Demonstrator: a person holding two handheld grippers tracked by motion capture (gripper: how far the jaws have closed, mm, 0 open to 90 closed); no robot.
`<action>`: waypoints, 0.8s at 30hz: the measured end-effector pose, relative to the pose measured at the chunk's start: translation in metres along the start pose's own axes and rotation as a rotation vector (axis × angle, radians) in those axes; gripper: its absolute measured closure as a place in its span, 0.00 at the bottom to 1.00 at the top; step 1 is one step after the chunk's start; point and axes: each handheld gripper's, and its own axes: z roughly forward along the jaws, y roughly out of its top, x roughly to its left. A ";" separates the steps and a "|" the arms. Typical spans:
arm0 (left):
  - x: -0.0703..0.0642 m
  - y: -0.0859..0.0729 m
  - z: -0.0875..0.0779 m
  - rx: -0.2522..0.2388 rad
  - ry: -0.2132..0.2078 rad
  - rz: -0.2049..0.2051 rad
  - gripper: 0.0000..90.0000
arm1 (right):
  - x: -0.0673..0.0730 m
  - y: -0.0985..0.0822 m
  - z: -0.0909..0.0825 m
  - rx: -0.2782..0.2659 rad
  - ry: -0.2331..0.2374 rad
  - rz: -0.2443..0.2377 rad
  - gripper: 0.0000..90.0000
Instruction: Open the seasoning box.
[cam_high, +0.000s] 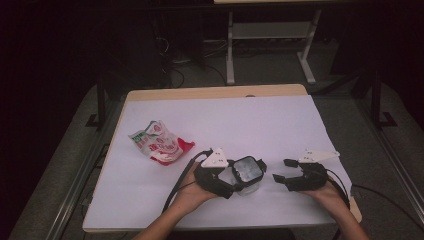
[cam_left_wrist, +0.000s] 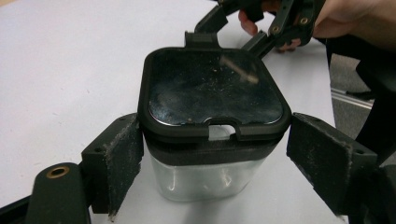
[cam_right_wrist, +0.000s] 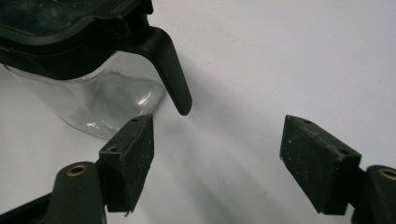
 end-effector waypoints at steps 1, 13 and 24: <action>0.000 0.000 0.000 0.002 0.001 0.006 0.21 | 0.000 0.000 0.000 0.000 0.000 0.000 0.29; -0.001 0.006 -0.006 -0.031 -0.002 0.016 0.24 | 0.000 0.000 0.001 0.000 0.000 -0.002 0.29; 0.000 0.006 -0.004 -0.048 -0.010 0.023 0.35 | 0.000 0.000 0.001 -0.002 0.004 0.000 0.28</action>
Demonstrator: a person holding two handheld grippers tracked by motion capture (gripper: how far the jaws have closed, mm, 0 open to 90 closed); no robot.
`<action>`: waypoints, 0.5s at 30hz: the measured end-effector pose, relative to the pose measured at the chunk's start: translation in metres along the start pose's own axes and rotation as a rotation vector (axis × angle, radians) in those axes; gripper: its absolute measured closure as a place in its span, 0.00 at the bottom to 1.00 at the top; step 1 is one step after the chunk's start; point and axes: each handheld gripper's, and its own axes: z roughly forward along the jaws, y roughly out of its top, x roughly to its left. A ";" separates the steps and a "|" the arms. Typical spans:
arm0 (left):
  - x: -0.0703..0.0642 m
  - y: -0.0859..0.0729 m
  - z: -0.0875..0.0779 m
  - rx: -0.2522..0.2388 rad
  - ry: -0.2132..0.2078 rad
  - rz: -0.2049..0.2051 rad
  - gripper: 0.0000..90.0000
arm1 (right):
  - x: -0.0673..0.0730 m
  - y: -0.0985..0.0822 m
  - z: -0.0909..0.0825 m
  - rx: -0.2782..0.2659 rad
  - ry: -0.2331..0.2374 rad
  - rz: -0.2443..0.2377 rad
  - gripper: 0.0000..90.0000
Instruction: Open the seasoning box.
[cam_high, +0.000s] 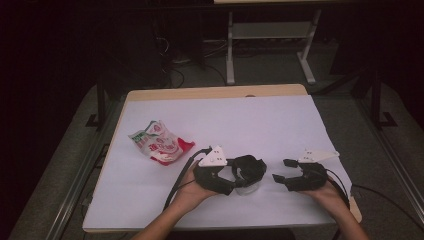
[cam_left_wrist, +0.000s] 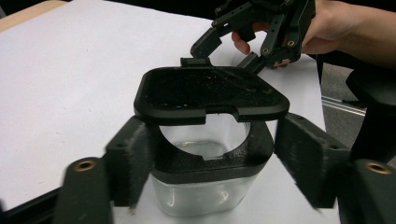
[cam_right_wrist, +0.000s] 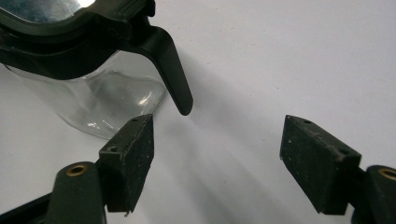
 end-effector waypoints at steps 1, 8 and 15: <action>0.000 0.000 0.000 -0.003 0.000 -0.002 0.38 | 0.000 0.000 0.000 0.000 0.000 0.001 0.29; 0.001 0.002 0.002 -0.011 0.023 -0.021 0.65 | 0.000 0.000 0.000 0.001 0.002 0.000 0.29; 0.003 0.006 0.003 -0.003 -0.001 -0.010 0.91 | -0.001 0.000 -0.001 -0.007 0.006 0.004 0.29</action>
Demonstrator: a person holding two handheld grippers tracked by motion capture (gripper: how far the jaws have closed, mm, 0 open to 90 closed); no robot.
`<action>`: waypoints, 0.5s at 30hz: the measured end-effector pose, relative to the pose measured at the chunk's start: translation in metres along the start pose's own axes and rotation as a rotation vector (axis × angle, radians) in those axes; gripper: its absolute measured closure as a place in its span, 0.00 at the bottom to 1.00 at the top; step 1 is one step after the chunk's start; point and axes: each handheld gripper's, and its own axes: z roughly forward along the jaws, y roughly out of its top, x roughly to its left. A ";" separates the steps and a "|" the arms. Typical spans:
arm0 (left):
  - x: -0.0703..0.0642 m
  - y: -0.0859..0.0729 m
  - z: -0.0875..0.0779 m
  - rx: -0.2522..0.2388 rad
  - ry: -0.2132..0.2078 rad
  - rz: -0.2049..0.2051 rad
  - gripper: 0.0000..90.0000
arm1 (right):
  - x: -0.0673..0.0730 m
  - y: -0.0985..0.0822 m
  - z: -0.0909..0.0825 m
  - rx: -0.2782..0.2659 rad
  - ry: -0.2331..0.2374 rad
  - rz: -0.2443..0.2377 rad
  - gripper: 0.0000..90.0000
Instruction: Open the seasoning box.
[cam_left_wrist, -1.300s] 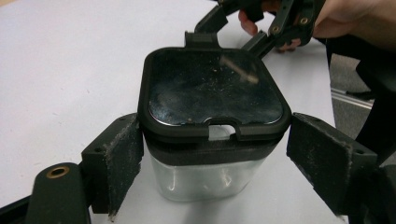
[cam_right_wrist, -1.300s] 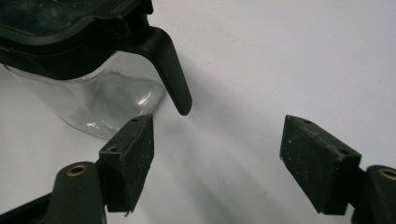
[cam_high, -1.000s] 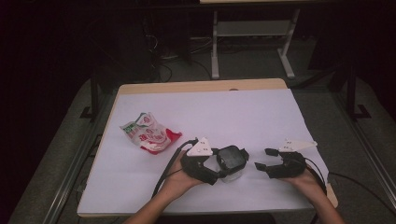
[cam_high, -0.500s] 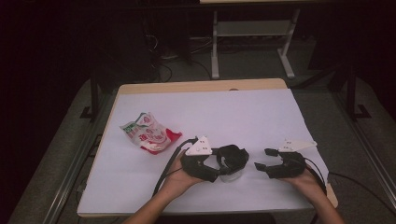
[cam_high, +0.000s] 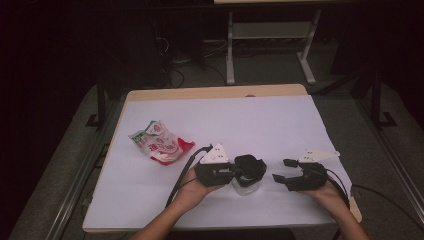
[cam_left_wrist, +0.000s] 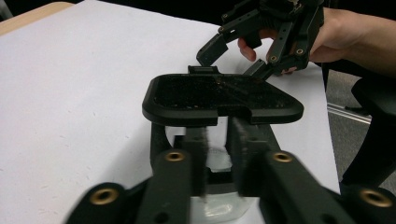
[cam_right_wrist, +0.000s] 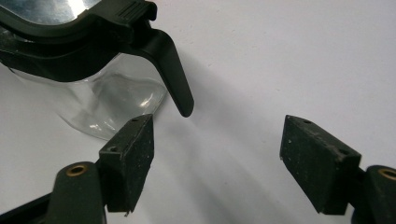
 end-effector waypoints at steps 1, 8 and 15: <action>0.000 0.001 0.000 -0.001 -0.009 0.001 0.94 | 0.000 0.000 0.000 0.000 0.001 0.001 0.29; 0.000 0.009 0.002 0.015 -0.028 0.009 1.00 | 0.001 0.000 0.000 0.001 0.007 -0.003 0.29; 0.001 0.018 0.004 0.014 -0.035 0.026 1.00 | 0.000 0.000 0.000 0.003 0.008 -0.001 0.29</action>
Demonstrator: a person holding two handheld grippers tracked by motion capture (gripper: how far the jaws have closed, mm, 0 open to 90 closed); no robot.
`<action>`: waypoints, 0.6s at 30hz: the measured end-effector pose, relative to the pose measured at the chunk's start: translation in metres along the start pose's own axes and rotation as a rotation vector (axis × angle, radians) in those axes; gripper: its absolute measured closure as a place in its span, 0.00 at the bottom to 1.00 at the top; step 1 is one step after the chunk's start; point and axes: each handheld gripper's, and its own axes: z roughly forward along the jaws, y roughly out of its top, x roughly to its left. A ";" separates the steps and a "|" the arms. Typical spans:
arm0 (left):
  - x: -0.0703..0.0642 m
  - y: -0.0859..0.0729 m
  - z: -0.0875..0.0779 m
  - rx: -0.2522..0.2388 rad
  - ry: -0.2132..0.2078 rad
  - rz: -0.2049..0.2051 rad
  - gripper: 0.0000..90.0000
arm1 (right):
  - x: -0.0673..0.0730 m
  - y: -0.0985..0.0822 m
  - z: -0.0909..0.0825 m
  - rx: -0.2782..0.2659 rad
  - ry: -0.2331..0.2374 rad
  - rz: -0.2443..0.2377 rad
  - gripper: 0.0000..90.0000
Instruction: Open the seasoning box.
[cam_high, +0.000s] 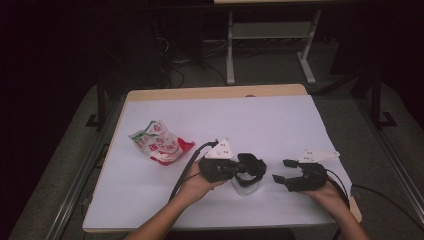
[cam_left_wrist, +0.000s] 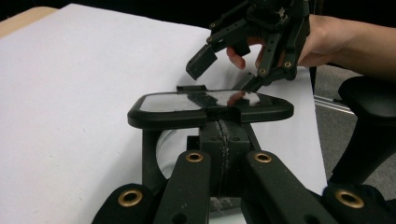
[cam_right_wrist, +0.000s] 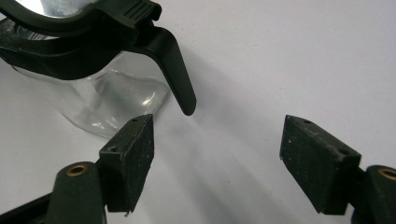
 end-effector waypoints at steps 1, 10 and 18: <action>0.000 0.001 0.000 -0.008 -0.001 0.010 1.00 | 0.000 0.000 0.000 -0.001 -0.001 0.001 0.29; 0.004 0.012 0.005 -0.014 -0.008 0.016 1.00 | -0.001 0.000 -0.001 0.001 0.000 0.003 0.29; 0.008 0.019 0.012 -0.022 -0.027 0.011 1.00 | 0.000 0.000 -0.001 0.005 0.002 0.006 0.29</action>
